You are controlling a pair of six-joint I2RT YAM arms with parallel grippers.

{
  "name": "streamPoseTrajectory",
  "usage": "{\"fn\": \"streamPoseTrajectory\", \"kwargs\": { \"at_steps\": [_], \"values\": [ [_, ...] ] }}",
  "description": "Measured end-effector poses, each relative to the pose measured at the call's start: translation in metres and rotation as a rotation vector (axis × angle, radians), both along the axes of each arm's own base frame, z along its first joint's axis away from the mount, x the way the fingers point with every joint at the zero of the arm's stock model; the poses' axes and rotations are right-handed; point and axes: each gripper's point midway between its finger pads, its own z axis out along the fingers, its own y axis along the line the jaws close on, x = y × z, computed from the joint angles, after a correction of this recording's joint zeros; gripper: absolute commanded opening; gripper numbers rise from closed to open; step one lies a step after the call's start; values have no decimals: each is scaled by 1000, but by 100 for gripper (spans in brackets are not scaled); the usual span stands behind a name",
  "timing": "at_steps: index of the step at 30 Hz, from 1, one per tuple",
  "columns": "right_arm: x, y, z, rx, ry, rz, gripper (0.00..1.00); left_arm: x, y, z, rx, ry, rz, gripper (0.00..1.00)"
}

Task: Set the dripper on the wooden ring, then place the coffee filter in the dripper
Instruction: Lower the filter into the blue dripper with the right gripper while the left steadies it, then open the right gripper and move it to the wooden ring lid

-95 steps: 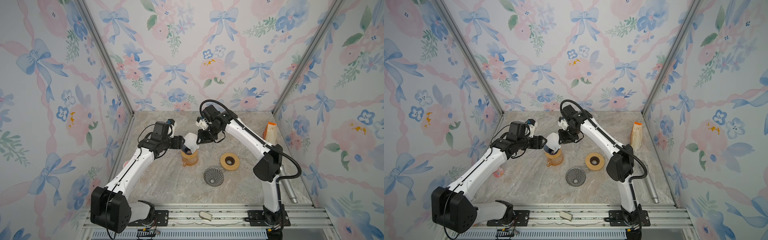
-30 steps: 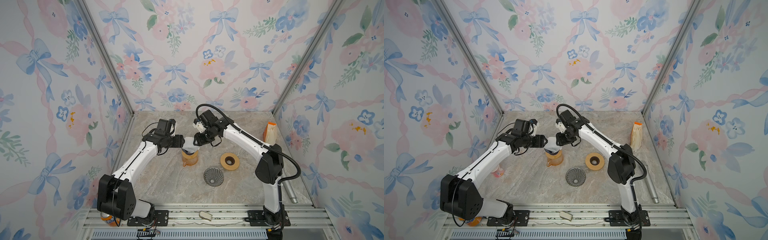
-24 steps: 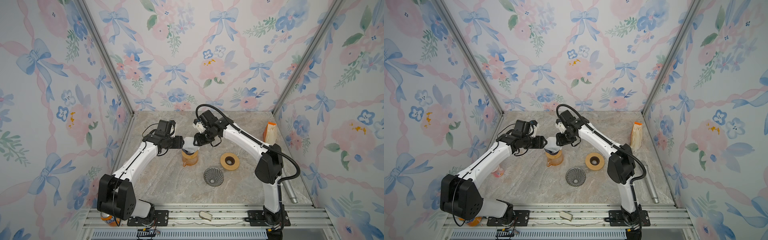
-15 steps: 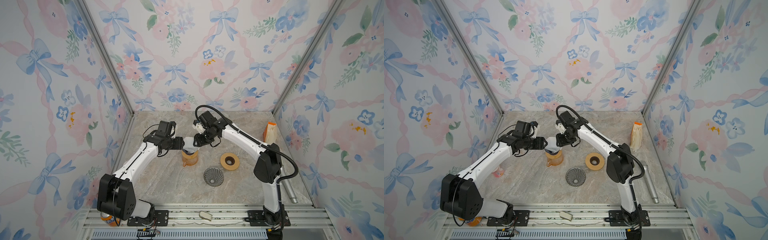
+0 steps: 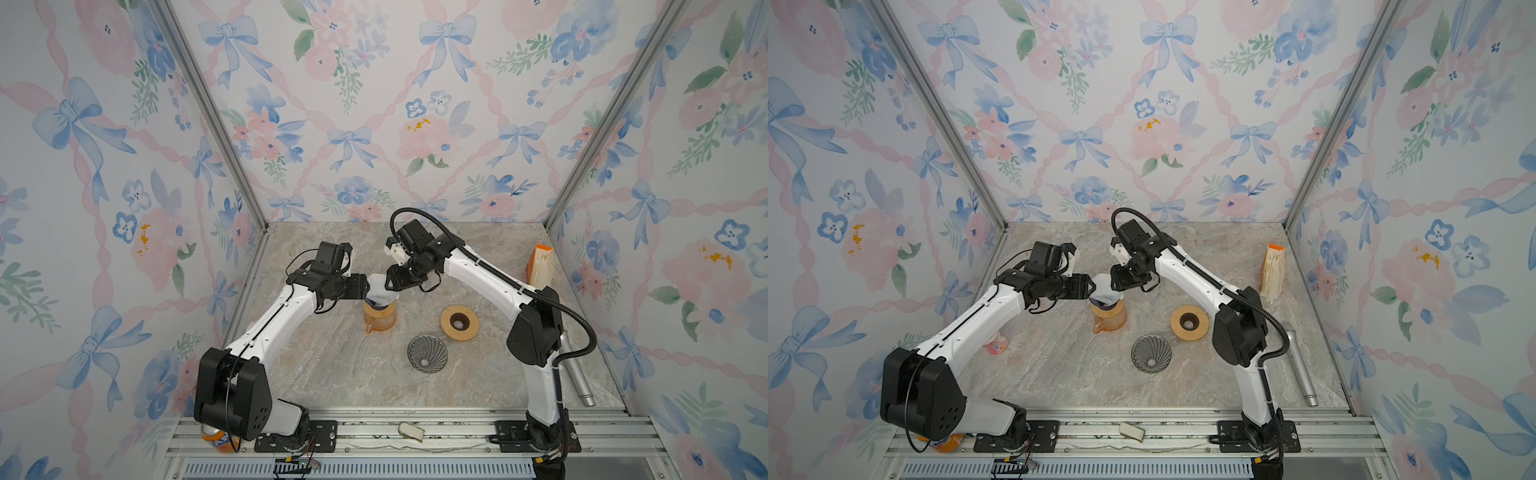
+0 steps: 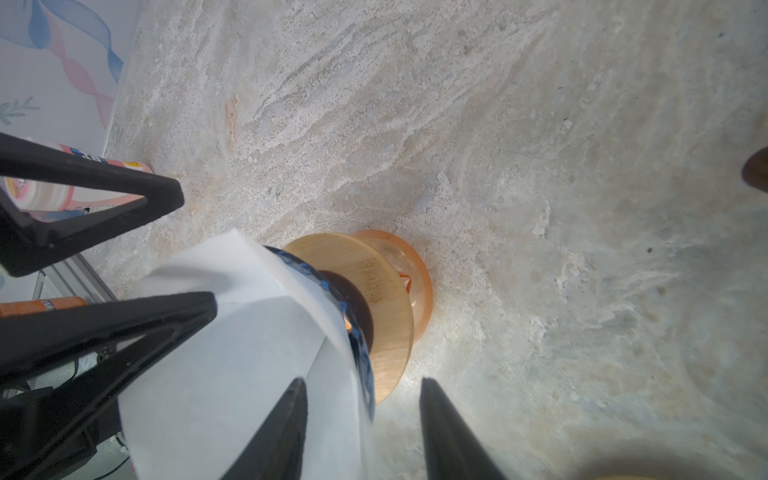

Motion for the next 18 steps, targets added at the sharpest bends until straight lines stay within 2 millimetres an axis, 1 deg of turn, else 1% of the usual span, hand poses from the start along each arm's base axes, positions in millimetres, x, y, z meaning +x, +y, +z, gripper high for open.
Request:
{"fn": "streamPoseTrajectory", "kwargs": {
  "at_steps": [3, 8, 11, 15, 18],
  "values": [
    [2, 0, 4, 10, -12, -1, 49, 2, -1, 8, -7, -18, 2, 72],
    [5, -8, 24, 55, -63, -18, 50, 2, 0, 26, -17, -68, 1, 77],
    [8, -22, 41, 96, -98, -45, 51, 2, 1, 39, -21, -103, -2, 81],
    [17, -44, 65, 163, -162, -100, 51, 3, -1, 58, -26, -157, -16, 84],
    [20, -62, 79, 208, -211, -146, 53, -2, -2, 73, -27, -204, -36, 88]
  ]
}}
